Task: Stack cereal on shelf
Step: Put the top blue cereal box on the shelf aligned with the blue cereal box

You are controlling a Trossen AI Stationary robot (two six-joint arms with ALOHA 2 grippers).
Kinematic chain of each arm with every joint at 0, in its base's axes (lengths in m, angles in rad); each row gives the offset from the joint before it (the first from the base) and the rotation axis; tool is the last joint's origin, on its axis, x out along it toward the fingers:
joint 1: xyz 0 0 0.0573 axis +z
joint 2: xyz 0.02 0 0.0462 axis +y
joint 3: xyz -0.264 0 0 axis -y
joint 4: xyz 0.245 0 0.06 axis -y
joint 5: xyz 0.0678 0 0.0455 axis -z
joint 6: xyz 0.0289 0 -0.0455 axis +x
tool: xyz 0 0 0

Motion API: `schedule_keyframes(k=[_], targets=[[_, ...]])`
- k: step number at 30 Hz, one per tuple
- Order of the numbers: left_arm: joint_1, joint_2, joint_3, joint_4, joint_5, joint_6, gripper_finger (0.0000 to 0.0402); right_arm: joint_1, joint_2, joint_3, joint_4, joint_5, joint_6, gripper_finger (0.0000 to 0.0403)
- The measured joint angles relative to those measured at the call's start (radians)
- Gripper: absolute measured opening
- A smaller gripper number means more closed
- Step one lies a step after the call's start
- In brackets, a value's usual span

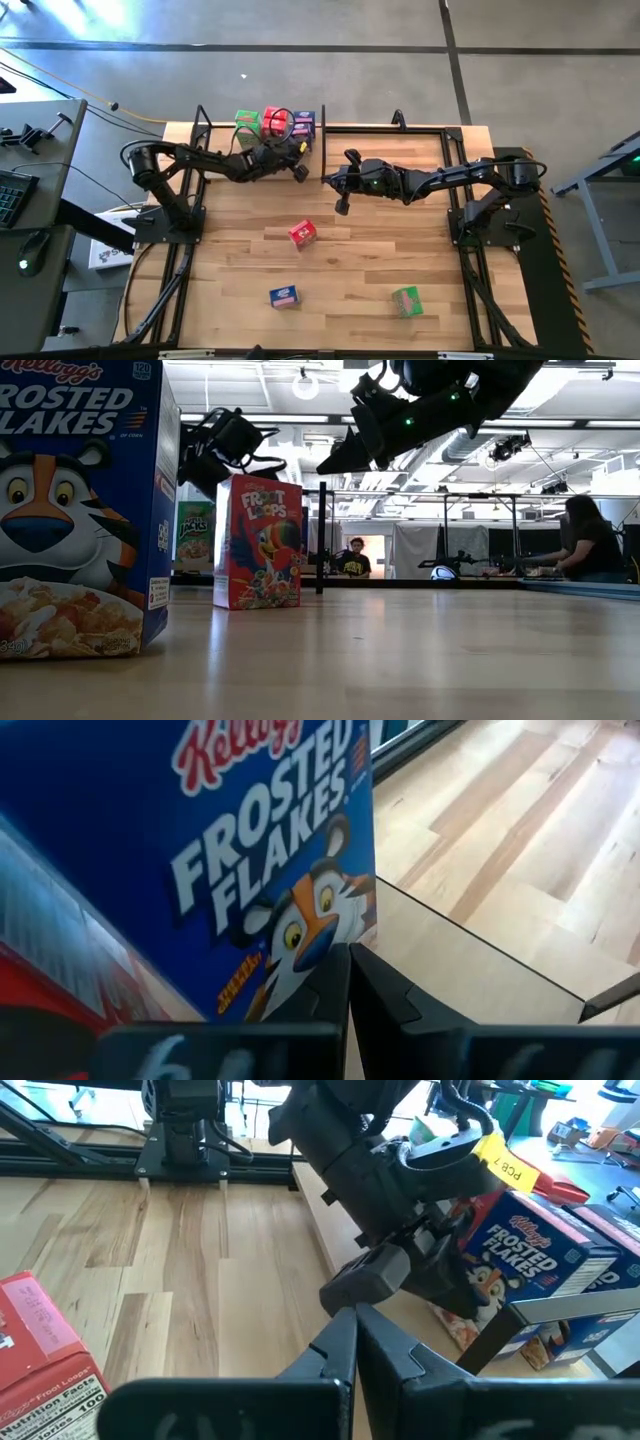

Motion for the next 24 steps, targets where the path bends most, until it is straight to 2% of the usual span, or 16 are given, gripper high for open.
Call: schedule_keyframes(k=[5, 11, 20, 24], targets=[[0.005, 0.000, 0.000, -0.011, 0.015, 0.015, 0.0000, 0.000, 0.000, 0.000, 0.000, 0.000, 0.000, 0.0000], [-0.035, -0.046, 0.000, -0.111, 0.007, 0.016, 0.0000, 0.000, 0.000, 0.000, 0.000, 0.000, 0.000, 0.0000], [-0.049, -0.129, 0.000, -0.280, -0.112, -0.085, 0.0000, 0.000, 0.000, 0.000, 0.000, 0.000, 0.000, 0.0000], [-0.025, -0.115, 0.000, -0.266, -0.114, -0.087, 0.0000, 0.000, 0.000, 0.000, 0.000, 0.000, 0.000, 0.0000]])
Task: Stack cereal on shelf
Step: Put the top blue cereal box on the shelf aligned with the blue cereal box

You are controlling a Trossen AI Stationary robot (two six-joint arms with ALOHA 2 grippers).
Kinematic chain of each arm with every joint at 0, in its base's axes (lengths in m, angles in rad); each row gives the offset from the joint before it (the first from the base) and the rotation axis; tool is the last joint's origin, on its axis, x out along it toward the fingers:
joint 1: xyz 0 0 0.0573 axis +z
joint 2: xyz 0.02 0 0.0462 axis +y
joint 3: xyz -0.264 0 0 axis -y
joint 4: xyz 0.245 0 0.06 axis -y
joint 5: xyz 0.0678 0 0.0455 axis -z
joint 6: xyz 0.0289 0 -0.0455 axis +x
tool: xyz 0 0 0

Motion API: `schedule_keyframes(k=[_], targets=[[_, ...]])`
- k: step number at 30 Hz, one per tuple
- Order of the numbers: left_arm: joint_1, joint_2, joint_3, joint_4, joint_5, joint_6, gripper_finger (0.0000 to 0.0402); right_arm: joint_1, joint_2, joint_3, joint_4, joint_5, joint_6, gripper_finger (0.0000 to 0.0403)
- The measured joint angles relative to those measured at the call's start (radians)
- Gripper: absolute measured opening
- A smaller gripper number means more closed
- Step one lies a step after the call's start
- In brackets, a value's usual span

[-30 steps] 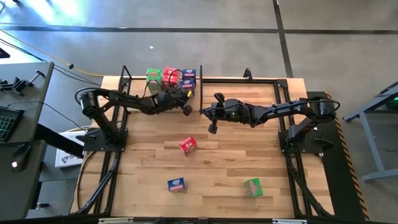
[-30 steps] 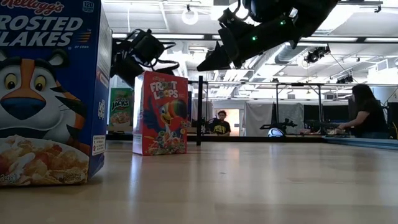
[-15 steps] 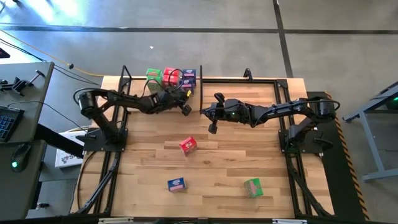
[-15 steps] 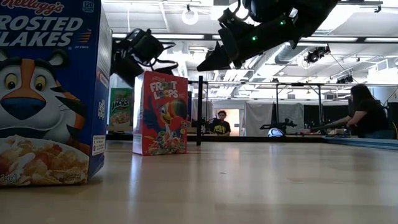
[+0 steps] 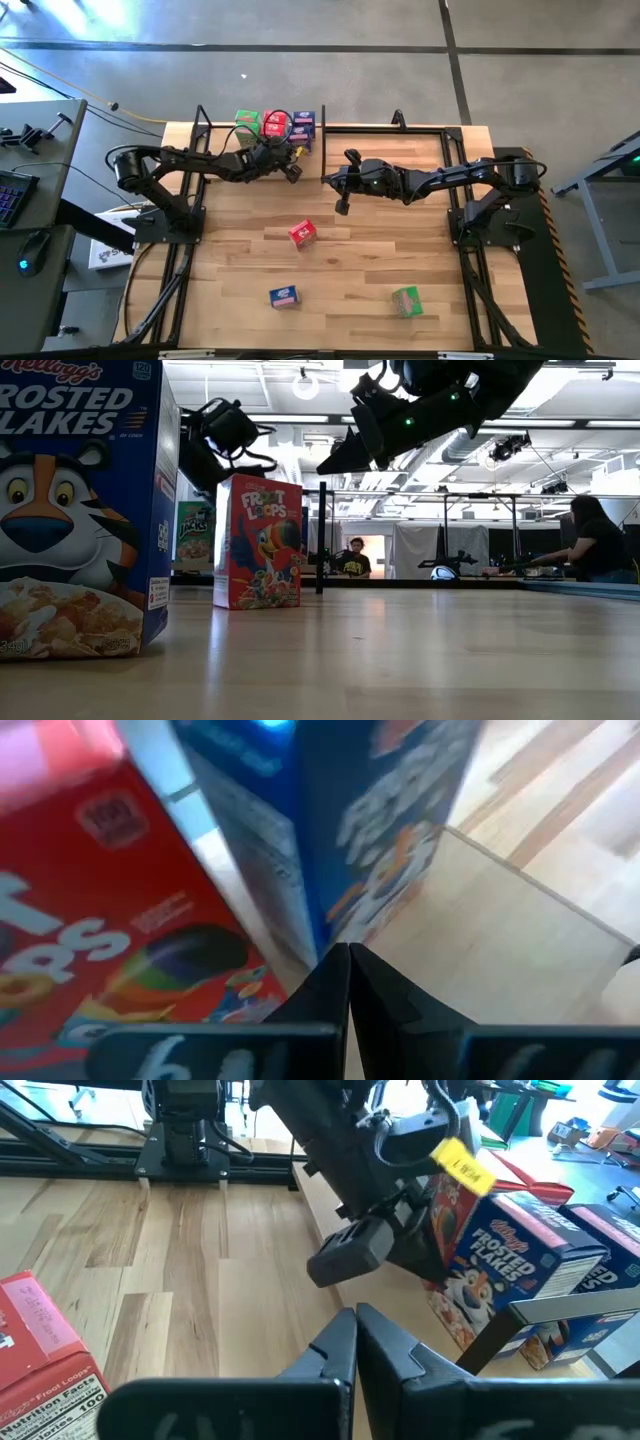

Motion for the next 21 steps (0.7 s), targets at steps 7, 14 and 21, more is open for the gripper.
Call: schedule_keyframes(k=[7, 14, 21], targets=[[0.022, 0.001, 0.000, 0.079, -0.004, 0.036, 0.0000, 0.000, 0.000, 0.000, 0.000, 0.000, 0.000, 0.0000], [0.032, 0.001, 0.000, 0.092, 0.046, 0.029, 0.0000, 0.000, 0.000, 0.000, 0.000, 0.000, 0.000, 0.0000], [0.019, -0.006, 0.000, 0.090, 0.104, 0.037, 0.0000, 0.000, 0.000, 0.000, 0.000, 0.000, 0.000, 0.0000]])
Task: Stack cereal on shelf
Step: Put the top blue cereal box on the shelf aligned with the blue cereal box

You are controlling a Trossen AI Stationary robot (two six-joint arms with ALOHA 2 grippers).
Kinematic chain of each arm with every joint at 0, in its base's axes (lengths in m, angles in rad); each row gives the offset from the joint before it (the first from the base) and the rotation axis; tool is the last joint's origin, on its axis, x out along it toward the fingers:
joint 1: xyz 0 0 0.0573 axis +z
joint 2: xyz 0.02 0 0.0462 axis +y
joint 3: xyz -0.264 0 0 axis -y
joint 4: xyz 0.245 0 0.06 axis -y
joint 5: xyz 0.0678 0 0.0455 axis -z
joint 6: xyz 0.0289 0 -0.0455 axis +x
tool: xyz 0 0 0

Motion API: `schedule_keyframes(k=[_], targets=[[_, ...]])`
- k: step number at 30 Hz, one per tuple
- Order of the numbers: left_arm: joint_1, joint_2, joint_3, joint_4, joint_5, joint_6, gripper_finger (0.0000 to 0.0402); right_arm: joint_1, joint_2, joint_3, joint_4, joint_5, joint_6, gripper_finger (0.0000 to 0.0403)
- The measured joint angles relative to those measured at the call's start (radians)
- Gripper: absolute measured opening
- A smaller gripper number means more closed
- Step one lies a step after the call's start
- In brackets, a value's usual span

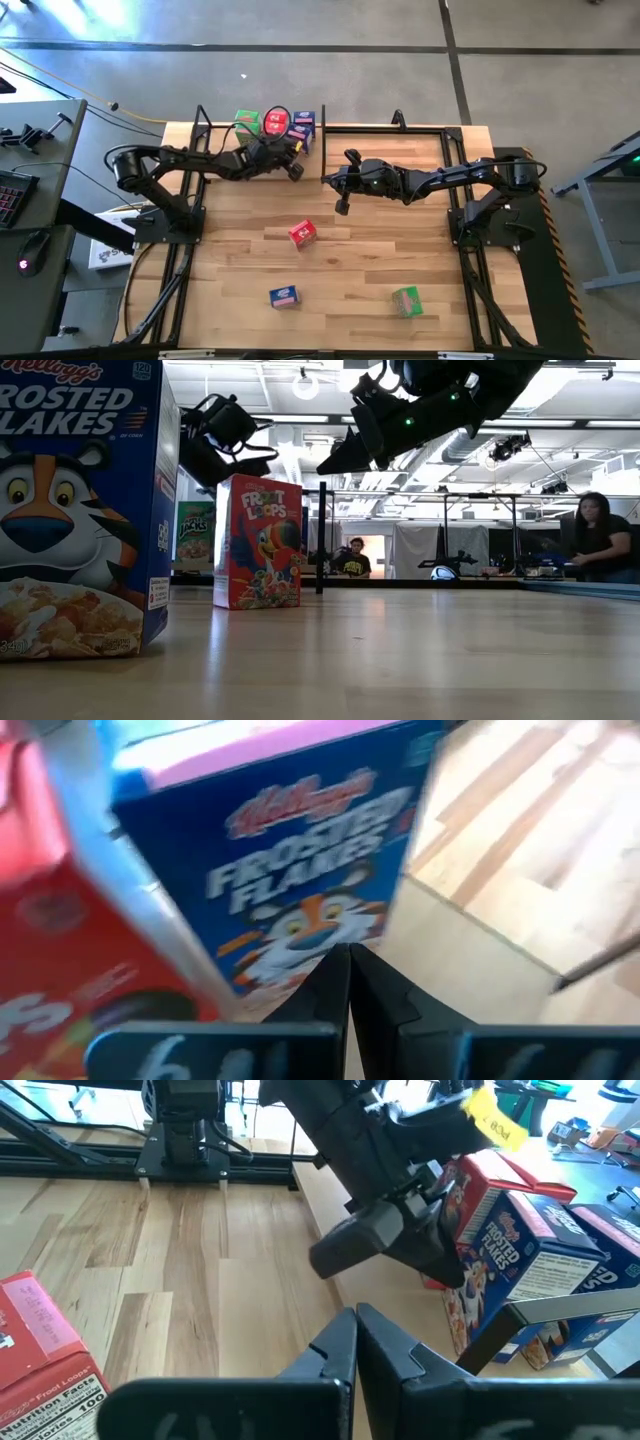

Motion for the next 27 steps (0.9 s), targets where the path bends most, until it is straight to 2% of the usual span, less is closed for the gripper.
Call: schedule_keyframes(k=[16, 27], targets=[[0.013, 0.012, 0.000, 0.145, 0.078, 0.043, 0.0000, 0.000, 0.000, 0.000, 0.000, 0.000, 0.000, 0.0000], [0.040, 0.012, 0.000, 0.169, 0.102, 0.043, 0.0000, 0.001, 0.000, 0.000, 0.000, 0.000, 0.001, 0.0000]])
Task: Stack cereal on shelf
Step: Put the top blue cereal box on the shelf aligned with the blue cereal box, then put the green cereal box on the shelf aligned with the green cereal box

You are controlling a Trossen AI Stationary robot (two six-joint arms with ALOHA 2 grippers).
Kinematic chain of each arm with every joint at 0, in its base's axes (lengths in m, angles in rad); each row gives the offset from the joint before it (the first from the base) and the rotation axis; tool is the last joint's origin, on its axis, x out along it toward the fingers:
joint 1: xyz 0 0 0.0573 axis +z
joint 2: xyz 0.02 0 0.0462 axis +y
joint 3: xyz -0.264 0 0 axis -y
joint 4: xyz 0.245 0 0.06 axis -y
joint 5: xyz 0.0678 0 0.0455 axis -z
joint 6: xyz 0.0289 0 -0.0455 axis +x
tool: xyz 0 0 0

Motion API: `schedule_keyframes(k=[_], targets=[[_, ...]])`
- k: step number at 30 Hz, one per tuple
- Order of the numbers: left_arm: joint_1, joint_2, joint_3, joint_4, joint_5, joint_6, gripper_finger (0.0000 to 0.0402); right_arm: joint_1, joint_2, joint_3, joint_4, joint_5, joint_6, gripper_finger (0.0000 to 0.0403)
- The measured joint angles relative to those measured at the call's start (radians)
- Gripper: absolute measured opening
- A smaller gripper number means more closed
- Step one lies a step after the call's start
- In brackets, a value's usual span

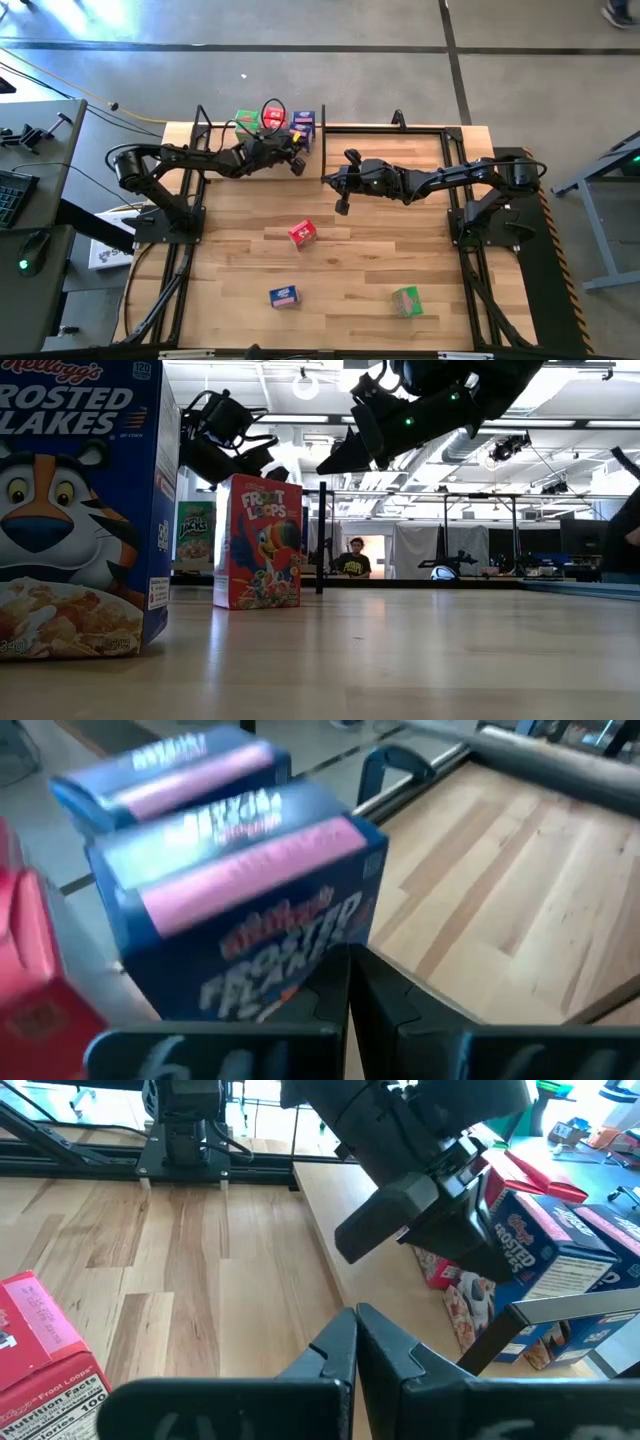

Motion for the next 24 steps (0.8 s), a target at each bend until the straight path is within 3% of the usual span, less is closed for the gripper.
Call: schedule_keyframes(k=[13, 19, 24], targets=[[-0.031, -0.035, -0.002, 0.024, 0.045, 0.054, 0.0000, 0.000, 0.000, 0.000, 0.000, 0.000, 0.064, 0.0013], [-0.130, -0.202, -0.083, 0.040, 0.081, 0.086, 0.0000, 0.020, -0.055, 0.000, -0.132, 0.002, 0.163, 0.0078], [-0.208, -0.340, -0.226, 0.155, 0.128, 0.044, 0.0000, 0.090, -0.141, 0.046, -0.477, 0.045, 0.344, 0.0155]])
